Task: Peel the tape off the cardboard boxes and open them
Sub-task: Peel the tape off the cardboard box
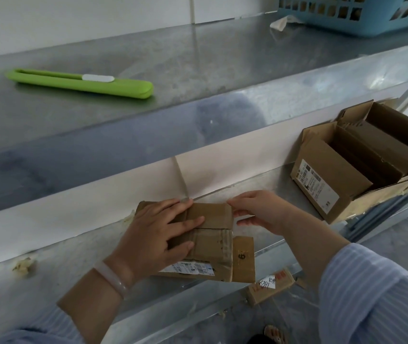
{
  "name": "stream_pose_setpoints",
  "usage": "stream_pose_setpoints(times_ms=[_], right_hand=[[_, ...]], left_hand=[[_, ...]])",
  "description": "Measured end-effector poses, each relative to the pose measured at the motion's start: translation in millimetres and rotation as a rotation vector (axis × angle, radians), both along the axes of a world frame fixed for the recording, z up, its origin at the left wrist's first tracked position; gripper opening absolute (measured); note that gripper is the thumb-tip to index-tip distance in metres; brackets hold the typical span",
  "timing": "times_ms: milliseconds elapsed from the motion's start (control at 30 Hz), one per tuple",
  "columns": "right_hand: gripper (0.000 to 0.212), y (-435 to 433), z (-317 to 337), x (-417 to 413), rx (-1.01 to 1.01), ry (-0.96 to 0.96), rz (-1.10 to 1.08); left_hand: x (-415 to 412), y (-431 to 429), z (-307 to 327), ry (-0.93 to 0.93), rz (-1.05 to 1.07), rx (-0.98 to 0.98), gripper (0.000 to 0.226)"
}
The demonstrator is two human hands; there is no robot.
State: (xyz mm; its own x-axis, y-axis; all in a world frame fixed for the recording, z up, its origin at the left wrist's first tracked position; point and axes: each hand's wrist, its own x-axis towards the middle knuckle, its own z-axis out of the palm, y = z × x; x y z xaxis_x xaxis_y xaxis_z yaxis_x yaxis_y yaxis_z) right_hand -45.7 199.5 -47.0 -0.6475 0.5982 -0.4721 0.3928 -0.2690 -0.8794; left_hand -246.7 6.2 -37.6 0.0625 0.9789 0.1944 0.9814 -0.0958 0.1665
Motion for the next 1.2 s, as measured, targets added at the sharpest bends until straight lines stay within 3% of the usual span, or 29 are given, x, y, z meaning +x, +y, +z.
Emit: stream_pose_setpoints(times_ms=[133, 333, 567, 733, 833, 1067, 1200], right_hand=[[0.012, -3.3, 4.6, 1.2, 0.025, 0.076, 0.051], [0.013, -14.1, 4.4, -6.1, 0.342, 0.053, -0.109], [0.017, -65.3, -6.7, 18.2, 0.303, 0.011, -0.171], [0.015, -84.1, -10.1, 18.2, 0.329, -0.013, -0.349], [0.002, -83.3, -10.0, 11.7, 0.387, -0.079, -0.4], [0.018, -88.8, -16.7, -2.3, 0.423, -0.146, -0.379], [0.017, -80.0, -17.3, -1.2, 0.513, -0.163, -0.334]], left_hand=[[-0.7, 1.6, 0.7, 0.007, 0.001, -0.009, 0.046], [5.6, 7.6, -1.7, -0.001, 0.136, -0.038, 0.05], [13.5, 21.9, -2.7, -0.011, 0.405, -0.043, 0.059], [18.8, 25.3, -1.6, 0.006, 0.453, -0.042, 0.064], [19.7, 25.3, -2.1, 0.018, 0.46, -0.036, 0.064], [15.9, 26.1, -3.4, 0.053, 0.456, -0.047, 0.062], [13.9, 25.8, -2.8, 0.05, 0.444, -0.056, 0.063]])
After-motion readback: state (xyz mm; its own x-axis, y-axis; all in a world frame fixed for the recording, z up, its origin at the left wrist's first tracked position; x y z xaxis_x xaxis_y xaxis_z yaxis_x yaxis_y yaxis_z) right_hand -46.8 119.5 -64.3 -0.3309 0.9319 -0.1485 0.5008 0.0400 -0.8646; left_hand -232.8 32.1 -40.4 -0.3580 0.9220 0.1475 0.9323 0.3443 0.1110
